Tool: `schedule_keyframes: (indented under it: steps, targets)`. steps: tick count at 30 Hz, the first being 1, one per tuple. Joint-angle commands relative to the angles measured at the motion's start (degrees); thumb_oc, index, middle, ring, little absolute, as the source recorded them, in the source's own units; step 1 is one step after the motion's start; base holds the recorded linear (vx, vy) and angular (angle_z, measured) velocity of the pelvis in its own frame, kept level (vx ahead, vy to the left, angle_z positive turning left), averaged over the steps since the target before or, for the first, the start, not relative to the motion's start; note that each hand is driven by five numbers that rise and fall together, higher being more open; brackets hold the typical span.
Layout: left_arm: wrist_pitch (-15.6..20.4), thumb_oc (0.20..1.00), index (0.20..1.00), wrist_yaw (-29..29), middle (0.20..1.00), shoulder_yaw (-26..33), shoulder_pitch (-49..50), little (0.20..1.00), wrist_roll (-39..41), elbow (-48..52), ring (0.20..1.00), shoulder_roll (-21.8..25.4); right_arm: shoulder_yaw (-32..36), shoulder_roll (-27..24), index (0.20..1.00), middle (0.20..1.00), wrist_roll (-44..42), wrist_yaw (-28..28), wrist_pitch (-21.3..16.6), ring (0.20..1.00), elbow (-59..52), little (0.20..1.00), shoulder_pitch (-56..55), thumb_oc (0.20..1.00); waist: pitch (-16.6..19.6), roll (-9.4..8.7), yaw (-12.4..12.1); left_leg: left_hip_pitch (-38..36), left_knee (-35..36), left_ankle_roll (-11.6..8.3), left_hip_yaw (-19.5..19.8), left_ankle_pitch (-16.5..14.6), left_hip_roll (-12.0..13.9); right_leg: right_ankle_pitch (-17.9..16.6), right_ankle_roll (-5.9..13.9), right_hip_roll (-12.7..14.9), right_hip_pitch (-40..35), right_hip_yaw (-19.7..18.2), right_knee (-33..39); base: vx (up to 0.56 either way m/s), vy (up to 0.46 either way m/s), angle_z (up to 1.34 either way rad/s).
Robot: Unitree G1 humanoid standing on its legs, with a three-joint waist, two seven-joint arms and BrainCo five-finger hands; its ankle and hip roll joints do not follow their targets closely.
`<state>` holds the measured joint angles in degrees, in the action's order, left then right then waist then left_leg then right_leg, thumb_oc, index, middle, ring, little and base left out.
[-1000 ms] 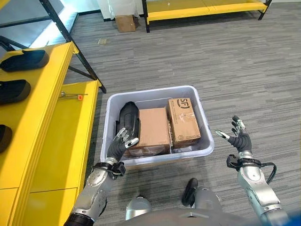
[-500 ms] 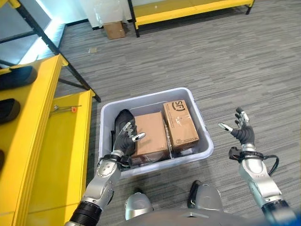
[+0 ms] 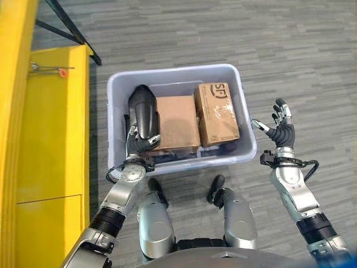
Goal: Move parts from the plastic box to the shelf.
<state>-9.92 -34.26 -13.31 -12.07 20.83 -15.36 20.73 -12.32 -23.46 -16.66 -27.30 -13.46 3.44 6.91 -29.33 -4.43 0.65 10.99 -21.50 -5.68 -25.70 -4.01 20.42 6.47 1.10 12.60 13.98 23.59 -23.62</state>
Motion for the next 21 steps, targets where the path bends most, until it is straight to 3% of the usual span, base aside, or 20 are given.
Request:
schedule_keyframes:
  steps: [1,3,4,10,13,17,18,19,21]
  targets:
    - [-0.98,1.0,1.0,-5.97,1.0,-2.2,-1.79,1.0,-1.96,-2.07,1.0,-1.12,0.84,-2.1,1.0,1.0,0.37,0.09,-3.68,1.0,-4.0,1.0,-0.16,1.0,1.95,-0.49,0.63,0.17,-2.51,-0.27,-1.63,-1.45,2.65,3.18,5.0,1.03,-2.86,-0.33,-2.29,-0.03,-0.035,-0.17]
    - [-4.64,1.0,1.0,-6.19,1.0,-2.55,-4.38,1.0,4.24,-6.72,1.0,-2.9,0.65,-2.41,1.0,1.0,-0.14,0.24,-3.37,1.0,-4.82,1.0,0.51,1.0,1.28,-1.23,1.4,2.12,-4.31,-0.51,-1.64,-1.56,3.68,3.26,4.86,0.64,-1.13,-0.87,-3.4,-0.05,-0.017,-0.29]
    - [-3.78,1.0,1.0,-8.4,1.0,-2.19,-6.8,1.0,2.16,-12.1,1.0,-5.58,1.12,-2.85,1.0,1.0,-0.2,0.22,-2.66,1.0,-5.82,1.0,1.26,1.0,0.4,-1.75,2.3,4.73,-6.34,-0.68,-1.5,-1.63,4.54,3.44,4.73,0.13,1.11,-1.47,-4.88,-0.07,0.012,-0.35]
    - [-1.84,1.0,1.0,-14.09,1.0,-1.47,-15.07,1.0,1.27,-19.68,1.0,-6.29,1.63,-4.74,1.0,1.0,-1.23,2.23,0.29,1.0,-8.24,1.0,3.46,1.0,-0.46,-2.99,5.0,11.27,-9.9,-0.59,-2.33,-2.26,5.58,4.06,4.95,-0.13,8.27,-3.21,-8.26,-0.09,0.059,-0.23]
    - [-1.36,1.0,1.0,-19.72,1.0,0.16,-21.76,1.0,-1.64,-24.96,1.0,-5.42,1.94,-5.49,1.0,1.0,-2.09,2.54,2.38,1.0,-9.22,1.0,5.42,1.0,-0.46,-4.08,6.94,16.19,-12.74,-0.67,-2.82,-3.04,6.33,4.37,4.99,-0.23,13.18,-4.11,-9.89,-0.11,0.046,-0.11]
    - [-1.5,1.0,1.0,-29.21,1.0,2.54,-27.58,1.0,1.26,-28.98,1.0,-3.58,2.08,-5.98,1.0,1.0,-2.71,2.47,4.0,1.0,-9.7,1.0,6.32,1.0,-0.46,-5.12,8.32,19.28,-14.64,-0.96,-2.82,-3.55,7.08,4.53,4.93,-0.27,16.37,-4.72,-10.92,-0.04,-0.004,-0.02]
    - [-2.59,1.0,1.0,-35.65,1.0,4.33,-31.41,1.0,-1.34,-31.35,1.0,-1.19,1.42,-6.02,1.0,1.0,-3.09,1.86,4.15,1.0,-9.63,1.0,6.54,1.0,-0.46,-5.99,8.8,20.86,-15.5,-1.04,-2.91,-4.07,7.28,4.56,5.1,-0.01,18.37,-4.82,-11.61,-0.06,-0.035,-0.04]
    - [-2.76,1.0,1.0,-36.54,1.0,4.42,-31.75,1.0,-1.25,-31.49,1.0,-1.04,1.32,-6.05,1.0,1.0,-3.14,1.76,4.22,1.0,-9.65,1.0,6.56,1.0,-0.46,-6.05,8.86,21.04,-15.61,-1.04,-2.9,-4.11,7.3,4.58,5.09,0.04,18.55,-4.8,-11.7,-0.06,-0.039,-0.05]
    - [-3.0,1.0,1.0,-43.56,1.0,5.91,-33.86,1.0,-1.27,-32.75,1.0,0.74,0.85,-6.28,1.0,1.0,-3.38,0.93,4.31,1.0,-9.49,1.0,6.55,1.0,-0.46,-6.36,8.99,21.98,-16.2,-1.17,-2.6,-4.57,7.02,4.7,5.21,0.33,19.87,-4.93,-12.42,0.0,0.0,0.0]
